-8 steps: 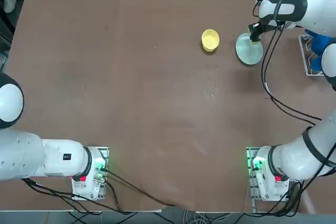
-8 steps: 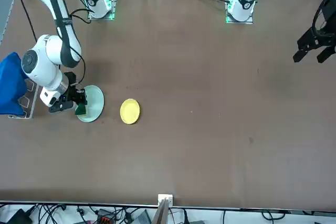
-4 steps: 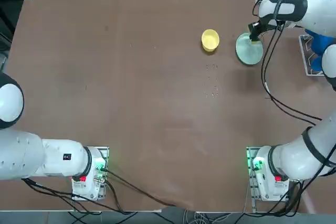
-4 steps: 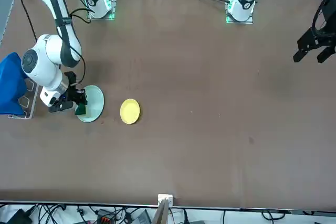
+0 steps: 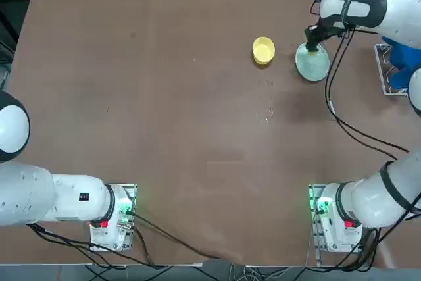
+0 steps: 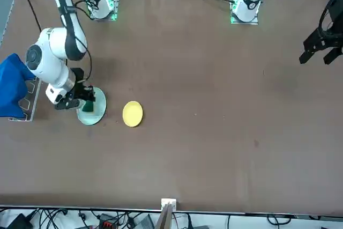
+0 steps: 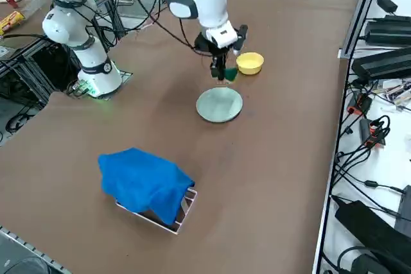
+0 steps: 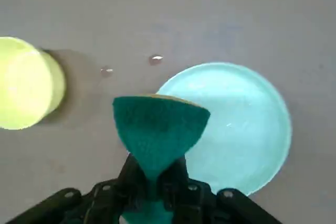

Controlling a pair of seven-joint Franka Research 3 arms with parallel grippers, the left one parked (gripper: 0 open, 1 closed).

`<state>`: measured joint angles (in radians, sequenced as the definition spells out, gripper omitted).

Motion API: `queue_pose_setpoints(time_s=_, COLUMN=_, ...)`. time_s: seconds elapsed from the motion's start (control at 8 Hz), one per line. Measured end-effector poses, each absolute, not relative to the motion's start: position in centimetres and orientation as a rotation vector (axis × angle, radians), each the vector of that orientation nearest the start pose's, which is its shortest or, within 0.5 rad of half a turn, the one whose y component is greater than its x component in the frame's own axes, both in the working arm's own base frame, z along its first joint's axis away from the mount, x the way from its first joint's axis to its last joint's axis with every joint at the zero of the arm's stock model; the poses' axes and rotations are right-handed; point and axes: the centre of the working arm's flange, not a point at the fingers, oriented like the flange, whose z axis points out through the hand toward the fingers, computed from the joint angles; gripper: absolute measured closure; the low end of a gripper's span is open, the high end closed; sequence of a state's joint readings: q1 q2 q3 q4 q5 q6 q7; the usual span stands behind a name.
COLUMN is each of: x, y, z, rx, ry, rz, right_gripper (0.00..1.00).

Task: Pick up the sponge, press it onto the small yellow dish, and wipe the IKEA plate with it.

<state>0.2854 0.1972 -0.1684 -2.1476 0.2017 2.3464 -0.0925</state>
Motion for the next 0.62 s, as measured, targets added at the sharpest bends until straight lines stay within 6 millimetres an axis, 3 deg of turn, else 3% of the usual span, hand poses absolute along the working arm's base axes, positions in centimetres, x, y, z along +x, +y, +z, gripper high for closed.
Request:
queue_pose_setpoints(time_s=0.25, x=53.5, y=11.3, z=31.9, rx=-3.019, ry=-0.045, rz=0.021, right_gripper=0.79)
queue_pose_setpoints(time_s=0.62, x=49.0, y=19.8, z=32.5, rx=-3.014, ry=0.050, rz=0.067, right_gripper=0.79)
